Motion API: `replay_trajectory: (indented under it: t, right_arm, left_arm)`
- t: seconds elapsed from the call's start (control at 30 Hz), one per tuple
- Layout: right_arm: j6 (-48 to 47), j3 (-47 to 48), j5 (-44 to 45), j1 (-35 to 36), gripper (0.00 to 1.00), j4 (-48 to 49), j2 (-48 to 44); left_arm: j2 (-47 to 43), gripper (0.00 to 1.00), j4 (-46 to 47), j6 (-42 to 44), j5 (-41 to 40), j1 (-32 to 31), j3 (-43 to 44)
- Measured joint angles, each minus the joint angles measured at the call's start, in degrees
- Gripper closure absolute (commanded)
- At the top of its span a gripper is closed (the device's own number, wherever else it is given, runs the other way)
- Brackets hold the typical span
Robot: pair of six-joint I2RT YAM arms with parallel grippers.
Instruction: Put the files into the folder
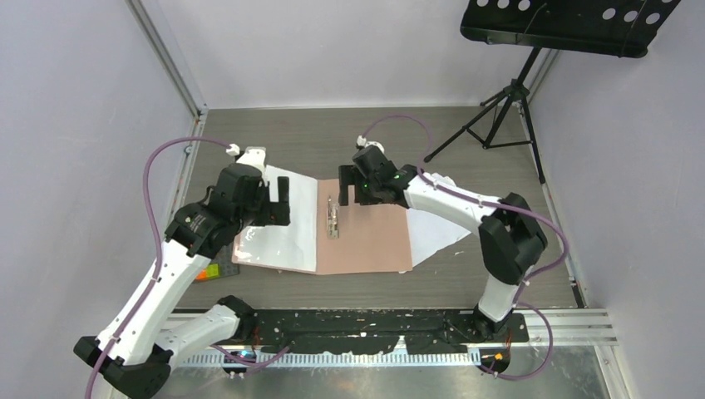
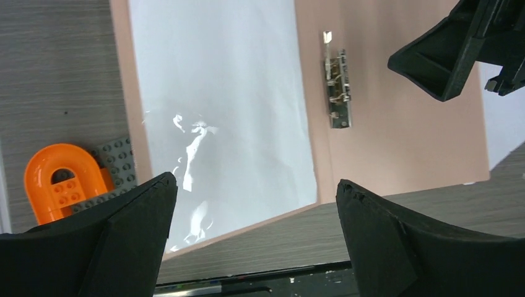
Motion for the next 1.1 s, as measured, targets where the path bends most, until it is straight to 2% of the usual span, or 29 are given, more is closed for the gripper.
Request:
replay_trajectory:
  t: [0.13,0.27,0.5,0.87,1.1]
  right_arm:
    - [-0.2,-1.8,1.2,-0.2,0.01,0.2,-6.9]
    - [-0.3,-3.3,2.3,-0.3,0.04,0.5,-13.1]
    - [-0.3,-8.1,3.9,-0.8,0.05,1.6,-21.6]
    - [-0.5,-9.6,6.6,-0.9,0.04,2.0,-30.2]
    - [-0.8,-9.6,6.9,-0.9,0.05,2.2,-30.9]
  left_arm:
    - [0.8,0.0,2.1,-0.4,2.6,0.0,0.7]
    - [2.2,0.0,3.4,-0.9,3.8,0.0,1.1]
    - [4.2,0.0,5.4,-1.7,6.6,0.0,1.2]
    - [4.5,0.0,8.3,-1.9,9.4,0.0,1.2]
    - [4.7,0.0,8.5,-1.9,9.9,0.0,1.2]
